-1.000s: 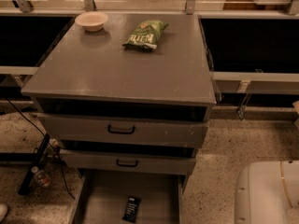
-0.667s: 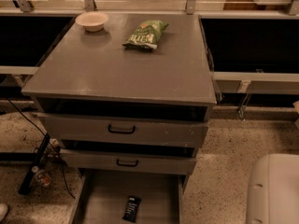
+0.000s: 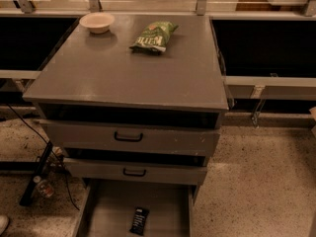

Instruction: Pick rxbar blueberry from bottom drawer and place on counter

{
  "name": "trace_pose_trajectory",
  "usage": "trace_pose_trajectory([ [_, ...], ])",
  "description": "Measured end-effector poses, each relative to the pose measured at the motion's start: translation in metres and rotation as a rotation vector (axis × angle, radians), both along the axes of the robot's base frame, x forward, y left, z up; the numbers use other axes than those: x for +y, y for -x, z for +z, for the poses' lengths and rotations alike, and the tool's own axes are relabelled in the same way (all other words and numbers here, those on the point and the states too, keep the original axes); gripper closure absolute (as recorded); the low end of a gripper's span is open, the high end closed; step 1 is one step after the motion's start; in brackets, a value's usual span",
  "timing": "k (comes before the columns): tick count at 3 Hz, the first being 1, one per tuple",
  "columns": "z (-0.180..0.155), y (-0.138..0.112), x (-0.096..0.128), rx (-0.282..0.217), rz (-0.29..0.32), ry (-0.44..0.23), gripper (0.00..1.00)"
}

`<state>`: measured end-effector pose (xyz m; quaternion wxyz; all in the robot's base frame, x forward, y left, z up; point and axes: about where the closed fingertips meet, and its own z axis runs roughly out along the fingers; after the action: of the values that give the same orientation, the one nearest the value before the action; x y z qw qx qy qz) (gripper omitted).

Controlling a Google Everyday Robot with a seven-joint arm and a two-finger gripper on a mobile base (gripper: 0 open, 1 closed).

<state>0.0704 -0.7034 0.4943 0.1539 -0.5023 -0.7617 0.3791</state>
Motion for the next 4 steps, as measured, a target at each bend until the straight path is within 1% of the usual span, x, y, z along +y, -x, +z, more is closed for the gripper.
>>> trace_pose_trajectory([
  [1,0.012,0.014,0.01,0.011,0.128,-0.126,0.0],
  [2,0.007,0.016,0.011,0.052,0.173,-0.183,0.0],
  [3,-0.035,0.05,0.031,0.046,0.046,-0.349,0.0],
  [4,-0.046,0.062,0.048,-0.021,-0.06,-0.547,0.0],
])
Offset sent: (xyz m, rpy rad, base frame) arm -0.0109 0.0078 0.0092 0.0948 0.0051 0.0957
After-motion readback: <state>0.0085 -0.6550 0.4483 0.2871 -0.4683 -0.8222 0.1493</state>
